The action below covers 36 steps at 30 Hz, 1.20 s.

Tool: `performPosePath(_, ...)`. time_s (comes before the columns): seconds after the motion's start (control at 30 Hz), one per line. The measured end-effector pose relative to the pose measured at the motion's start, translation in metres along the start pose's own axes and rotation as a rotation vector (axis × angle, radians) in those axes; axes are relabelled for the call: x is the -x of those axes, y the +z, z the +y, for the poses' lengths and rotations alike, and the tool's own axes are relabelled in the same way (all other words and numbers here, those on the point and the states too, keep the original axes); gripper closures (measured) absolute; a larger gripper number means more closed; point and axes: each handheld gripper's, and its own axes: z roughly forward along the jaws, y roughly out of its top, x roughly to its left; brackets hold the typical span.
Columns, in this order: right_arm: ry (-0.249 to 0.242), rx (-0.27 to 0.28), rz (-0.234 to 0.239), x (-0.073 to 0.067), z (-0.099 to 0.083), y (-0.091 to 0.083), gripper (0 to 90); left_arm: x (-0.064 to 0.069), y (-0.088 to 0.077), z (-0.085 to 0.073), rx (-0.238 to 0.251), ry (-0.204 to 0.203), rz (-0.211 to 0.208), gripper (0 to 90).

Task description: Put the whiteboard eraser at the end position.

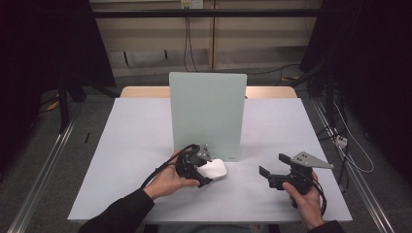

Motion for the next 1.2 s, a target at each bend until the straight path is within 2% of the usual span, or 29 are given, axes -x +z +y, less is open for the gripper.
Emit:
performPosePath(0.1, -0.001, -0.001, -0.001, 0.000, 0.000, 0.000, 7.0, 0.001, 0.000, -0.001, 0.003, -0.001, 0.007, 30.7)
performPosePath(0.13, 0.000, -0.001, -0.001, 0.000, 0.000, 0.001, 7.0, 0.002, 0.001, -0.001, 0.012, -0.016, 0.005, 30.7)
performPosePath(0.3, 0.002, -0.001, -0.003, 0.000, 0.000, 0.000, 7.0, 0.000, -0.001, -0.001, 0.001, -0.017, -0.006, 30.7)
performPosePath(0.37, 0.002, 0.001, -0.005, 0.001, -0.001, -0.001, 7.0, 0.001, 0.000, -0.001, 0.000, -0.012, 0.004, 30.7)
performPosePath(0.47, 0.002, 0.000, -0.005, 0.001, -0.001, -0.001, 7.0, 0.000, 0.000, -0.001, 0.003, -0.034, -0.010, 30.6)
performPosePath(0.53, 0.002, -0.001, -0.004, 0.001, -0.001, -0.001, 7.0, 0.000, -0.001, -0.002, 0.006, -0.024, -0.005, 30.6)
performPosePath(0.67, 0.002, -0.002, -0.002, 0.001, -0.001, 0.000, 7.0, 0.001, -0.001, -0.002, 0.013, -0.028, 0.001, 30.2)
performPosePath(0.8, 0.006, -0.003, -0.002, 0.001, -0.001, 0.001, 7.0, 0.003, -0.002, -0.001, 0.035, -0.028, 0.007, 26.0)
performPosePath(0.93, 0.003, -0.010, 0.007, 0.001, -0.001, 0.003, 7.0, 0.001, -0.003, -0.001, 0.048, -0.035, 0.028, 18.0)
performPosePath(1.0, 0.002, -0.006, 0.004, 0.001, -0.001, 0.002, 7.0, 0.000, -0.005, -0.001, 0.068, -0.048, 0.038, 12.3)
performPosePath(1.07, 0.003, -0.006, 0.002, 0.002, -0.001, 0.002, 7.0, -0.002, -0.008, -0.001, 0.088, -0.044, 0.051, 8.6)
performPosePath(1.13, 0.010, -0.004, 0.001, 0.002, -0.001, 0.002, 7.0, -0.003, -0.012, -0.002, 0.114, -0.071, 0.069, 6.8)
performPosePath(1.2, 0.005, -0.005, 0.003, 0.002, -0.001, 0.002, 7.0, -0.004, -0.017, -0.003, 0.153, -0.075, 0.089, 6.8)
